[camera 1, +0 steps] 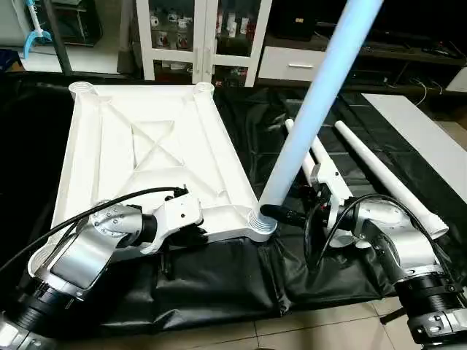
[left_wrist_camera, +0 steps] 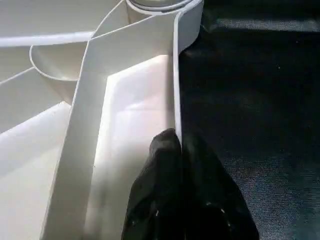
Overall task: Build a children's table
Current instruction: Rotate leg to tighten
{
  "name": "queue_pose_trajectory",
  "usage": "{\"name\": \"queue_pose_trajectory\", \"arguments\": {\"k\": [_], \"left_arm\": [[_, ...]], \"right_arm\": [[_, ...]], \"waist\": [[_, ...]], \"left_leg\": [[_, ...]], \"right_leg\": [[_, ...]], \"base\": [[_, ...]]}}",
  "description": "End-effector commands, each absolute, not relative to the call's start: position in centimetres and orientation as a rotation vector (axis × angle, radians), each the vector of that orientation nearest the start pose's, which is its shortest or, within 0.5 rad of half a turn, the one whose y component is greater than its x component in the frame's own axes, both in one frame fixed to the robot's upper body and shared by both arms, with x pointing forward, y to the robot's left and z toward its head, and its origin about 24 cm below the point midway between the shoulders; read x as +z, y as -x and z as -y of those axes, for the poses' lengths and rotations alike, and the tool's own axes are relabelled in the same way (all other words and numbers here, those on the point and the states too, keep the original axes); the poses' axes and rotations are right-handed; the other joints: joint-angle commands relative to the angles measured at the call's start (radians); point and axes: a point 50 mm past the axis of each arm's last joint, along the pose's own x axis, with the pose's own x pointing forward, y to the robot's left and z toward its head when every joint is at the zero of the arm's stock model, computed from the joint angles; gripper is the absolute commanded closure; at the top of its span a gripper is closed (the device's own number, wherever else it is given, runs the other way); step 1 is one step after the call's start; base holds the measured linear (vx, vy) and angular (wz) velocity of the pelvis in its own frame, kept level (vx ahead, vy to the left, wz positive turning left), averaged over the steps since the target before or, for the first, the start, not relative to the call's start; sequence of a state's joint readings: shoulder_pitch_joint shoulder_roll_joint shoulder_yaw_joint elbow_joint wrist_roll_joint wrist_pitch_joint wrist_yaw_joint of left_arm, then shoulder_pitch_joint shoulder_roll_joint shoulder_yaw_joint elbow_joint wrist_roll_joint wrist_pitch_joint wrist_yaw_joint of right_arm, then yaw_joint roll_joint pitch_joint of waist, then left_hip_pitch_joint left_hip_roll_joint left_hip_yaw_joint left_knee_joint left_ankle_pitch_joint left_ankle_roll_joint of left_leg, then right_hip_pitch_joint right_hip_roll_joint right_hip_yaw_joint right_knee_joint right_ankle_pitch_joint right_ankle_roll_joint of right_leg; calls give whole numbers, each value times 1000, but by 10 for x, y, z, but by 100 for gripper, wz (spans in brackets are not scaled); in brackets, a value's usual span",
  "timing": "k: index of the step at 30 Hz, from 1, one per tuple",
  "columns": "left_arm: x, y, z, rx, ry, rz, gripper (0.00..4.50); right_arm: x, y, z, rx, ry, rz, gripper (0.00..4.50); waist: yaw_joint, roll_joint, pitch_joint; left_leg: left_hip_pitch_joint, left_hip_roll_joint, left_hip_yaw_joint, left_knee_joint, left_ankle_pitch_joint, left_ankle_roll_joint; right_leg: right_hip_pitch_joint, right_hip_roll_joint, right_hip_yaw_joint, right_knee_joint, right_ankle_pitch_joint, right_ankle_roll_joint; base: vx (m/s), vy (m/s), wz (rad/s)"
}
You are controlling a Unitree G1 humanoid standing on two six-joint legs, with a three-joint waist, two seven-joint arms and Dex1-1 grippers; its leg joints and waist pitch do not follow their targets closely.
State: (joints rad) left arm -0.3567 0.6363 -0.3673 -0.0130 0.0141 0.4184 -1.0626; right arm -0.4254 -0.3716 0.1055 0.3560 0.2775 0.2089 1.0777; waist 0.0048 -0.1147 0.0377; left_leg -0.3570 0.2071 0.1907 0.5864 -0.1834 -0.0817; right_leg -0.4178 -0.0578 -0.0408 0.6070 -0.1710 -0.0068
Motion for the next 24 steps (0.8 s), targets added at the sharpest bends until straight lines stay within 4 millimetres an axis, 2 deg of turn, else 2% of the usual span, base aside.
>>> {"name": "queue_pose_trajectory", "arguments": {"k": [1,6,16,20,21,22,23,24], "left_arm": [[55,-262,-155,-1249,-608,-614,450],[55,-261,-155,-1255,-610,-615,450],[55,-260,-154,-1256,-599,-614,450],[60,-264,-147,-1194,-517,-593,450],[60,-265,-147,-1189,-514,-592,450],[63,-269,-142,-1138,-481,-575,450],[68,-275,-136,-1059,-457,-548,450],[70,-277,-135,-1035,-454,-541,450]], "right_arm": [[73,-306,159,1126,37,-213,183],[70,-305,159,1138,44,-219,244],[63,-307,157,1098,31,-245,262],[45,-320,161,863,17,-307,263],[45,-320,161,854,16,-310,263],[36,-324,160,746,10,-341,263],[26,-329,156,619,8,-370,264],[24,-330,154,588,10,-374,264]], "waist": [[3,16,-43],[4,17,-46],[4,18,-46],[-6,13,-41],[-9,14,-41],[-18,16,-39],[-20,16,-40],[-26,15,-39]], "left_leg": [[7,27,-14,-69,-296,-4],[8,28,-14,-68,-288,-4],[9,27,-14,-68,-289,-6],[7,25,-17,-70,-327,-25],[7,24,-18,-69,-338,-32],[6,23,-23,-69,-369,-43],[8,23,-25,-68,-377,-48],[10,20,-29,-67,-396,-56]], "right_leg": [[35,-59,40,-80,-345,-156],[37,-60,39,-78,-335,-159],[37,-59,39,-77,-331,-165],[33,-61,37,-83,-409,-149],[32,-62,36,-84,-433,-145],[30,-63,34,-90,-500,-120],[28,-63,33,-91,-513,-116],[24,-62,28,-96,-545,-105]], "base": [[0,0,0],[0,0,0],[0,0,0],[0,0,0],[0,0,0],[0,0,0],[0,0,0],[0,0,0]]}}
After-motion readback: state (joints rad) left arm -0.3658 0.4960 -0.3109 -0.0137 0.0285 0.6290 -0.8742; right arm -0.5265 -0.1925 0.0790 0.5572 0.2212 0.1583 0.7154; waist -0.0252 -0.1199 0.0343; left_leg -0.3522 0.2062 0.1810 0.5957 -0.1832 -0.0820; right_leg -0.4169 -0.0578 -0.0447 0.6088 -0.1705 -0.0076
